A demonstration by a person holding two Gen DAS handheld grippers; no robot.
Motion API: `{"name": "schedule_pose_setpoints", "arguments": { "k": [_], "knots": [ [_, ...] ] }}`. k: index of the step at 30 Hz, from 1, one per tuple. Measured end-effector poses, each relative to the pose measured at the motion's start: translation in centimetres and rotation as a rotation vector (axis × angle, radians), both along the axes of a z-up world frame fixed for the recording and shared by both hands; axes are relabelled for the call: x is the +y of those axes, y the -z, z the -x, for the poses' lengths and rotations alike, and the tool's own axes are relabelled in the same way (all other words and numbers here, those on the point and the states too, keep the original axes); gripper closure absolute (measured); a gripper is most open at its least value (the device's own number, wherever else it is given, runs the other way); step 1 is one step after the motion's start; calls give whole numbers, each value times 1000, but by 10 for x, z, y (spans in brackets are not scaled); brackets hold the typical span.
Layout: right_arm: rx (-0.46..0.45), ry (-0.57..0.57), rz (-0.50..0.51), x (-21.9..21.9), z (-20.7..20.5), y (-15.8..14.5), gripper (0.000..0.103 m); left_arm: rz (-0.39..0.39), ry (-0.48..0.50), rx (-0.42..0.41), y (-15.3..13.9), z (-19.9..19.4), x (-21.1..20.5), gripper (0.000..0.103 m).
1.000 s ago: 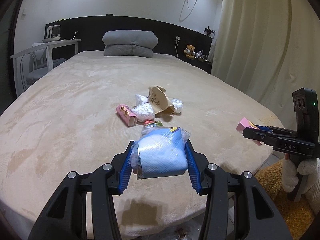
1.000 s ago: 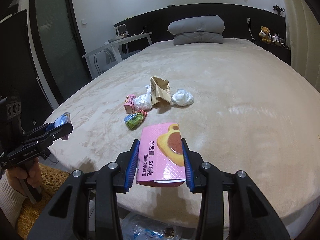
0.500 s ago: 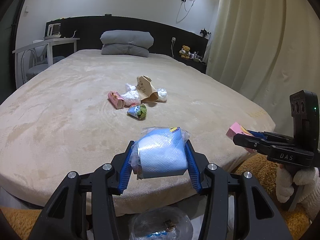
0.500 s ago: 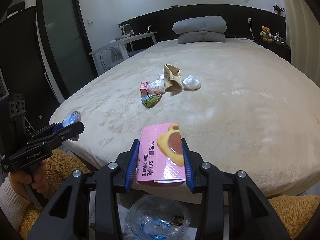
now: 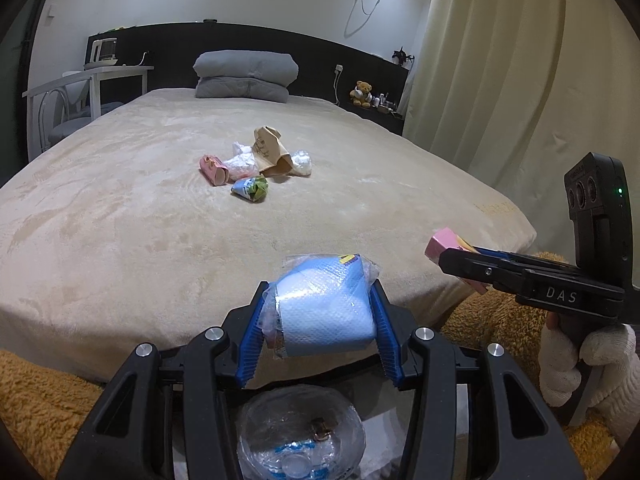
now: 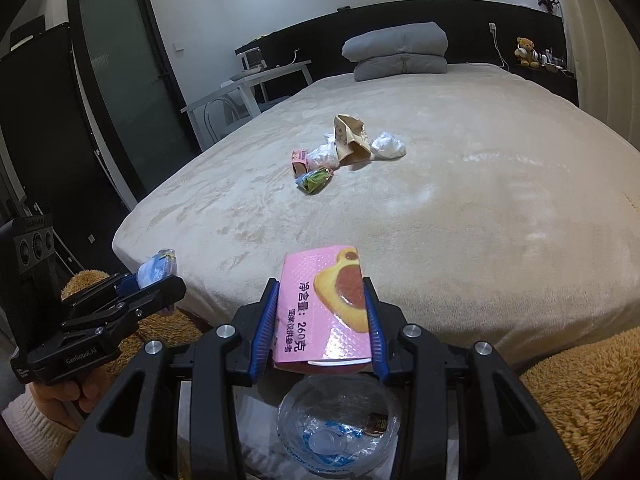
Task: Collect trash
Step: 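Lift the tissue pack and pink box and carry them toward the floor bag, then lower both tools into the floor bag and open them to drop the items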
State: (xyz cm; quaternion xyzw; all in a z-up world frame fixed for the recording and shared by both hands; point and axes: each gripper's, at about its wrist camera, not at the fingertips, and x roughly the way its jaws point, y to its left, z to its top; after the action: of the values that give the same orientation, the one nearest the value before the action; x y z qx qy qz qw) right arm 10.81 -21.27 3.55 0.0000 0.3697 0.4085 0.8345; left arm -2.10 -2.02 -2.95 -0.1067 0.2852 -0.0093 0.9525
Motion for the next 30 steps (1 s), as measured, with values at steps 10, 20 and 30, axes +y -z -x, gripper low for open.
{"name": "schedule_pose_setpoints", "arguments": {
  "k": [10, 20, 30],
  "knots": [
    [114, -20, 41, 3, 6, 30, 62, 60, 51, 139, 34, -1, -19, 56],
    [319, -29, 108, 16, -12, 74, 62, 130, -31, 365, 81, -30, -2, 56],
    [511, 53, 211, 22, -36, 125, 62, 219, -56, 590, 134, -50, 7, 56]
  ]
}}
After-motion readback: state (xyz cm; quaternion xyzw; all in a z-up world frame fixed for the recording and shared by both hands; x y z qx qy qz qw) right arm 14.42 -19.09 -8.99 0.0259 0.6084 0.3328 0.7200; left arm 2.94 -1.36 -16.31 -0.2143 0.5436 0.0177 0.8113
